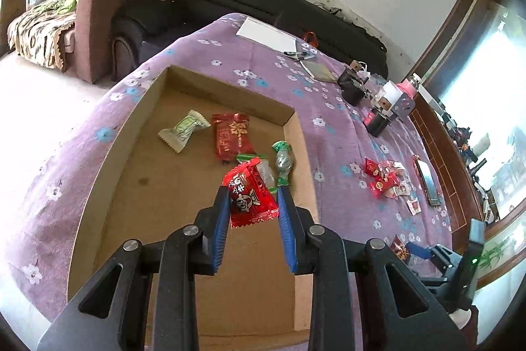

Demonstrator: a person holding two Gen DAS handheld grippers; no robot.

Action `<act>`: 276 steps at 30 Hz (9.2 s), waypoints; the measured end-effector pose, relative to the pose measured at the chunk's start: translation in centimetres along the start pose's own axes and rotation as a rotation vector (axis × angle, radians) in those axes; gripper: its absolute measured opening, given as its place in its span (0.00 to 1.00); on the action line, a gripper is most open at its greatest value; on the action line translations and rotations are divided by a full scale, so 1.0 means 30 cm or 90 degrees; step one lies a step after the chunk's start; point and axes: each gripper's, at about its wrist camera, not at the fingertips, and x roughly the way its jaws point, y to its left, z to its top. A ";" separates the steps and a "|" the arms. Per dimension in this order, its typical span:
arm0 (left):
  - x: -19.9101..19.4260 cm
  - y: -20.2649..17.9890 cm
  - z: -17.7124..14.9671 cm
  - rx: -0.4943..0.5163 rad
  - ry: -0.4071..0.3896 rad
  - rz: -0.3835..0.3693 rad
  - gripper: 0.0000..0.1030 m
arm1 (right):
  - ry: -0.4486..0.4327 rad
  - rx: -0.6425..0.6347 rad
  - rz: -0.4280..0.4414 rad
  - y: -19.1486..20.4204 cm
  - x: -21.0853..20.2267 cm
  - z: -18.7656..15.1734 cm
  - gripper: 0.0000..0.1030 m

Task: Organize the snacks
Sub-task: 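Lower both held red packets into the cardboard box and open both grippers, then move both grippers back toward the snacks on the table, then grasp the pink character candy bag with the right gripper while the left grasps a red bar candy, then carry both held candies over the cardboard box, then open both grippers to drop the candies into the box, then grasp a white-and-red sachet with the right gripper while the left grasps a red bar candy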

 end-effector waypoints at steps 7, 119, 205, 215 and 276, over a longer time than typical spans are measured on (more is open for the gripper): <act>-0.012 0.044 -0.007 -0.009 -0.001 0.001 0.25 | 0.005 0.001 -0.016 0.047 0.015 -0.005 0.35; 0.132 -0.493 -0.255 0.223 0.106 -0.063 0.80 | -0.005 0.111 0.045 -0.157 0.093 0.092 0.29; 0.267 0.115 0.097 0.070 0.109 0.146 0.20 | -0.001 -0.031 0.229 0.486 0.135 0.439 0.28; 0.270 0.198 0.119 0.007 0.116 0.151 0.29 | 0.023 0.003 0.173 0.543 0.266 0.501 0.28; 0.211 -0.535 -0.151 0.136 0.117 -0.019 0.59 | -0.079 0.248 0.072 -0.343 0.015 0.016 0.31</act>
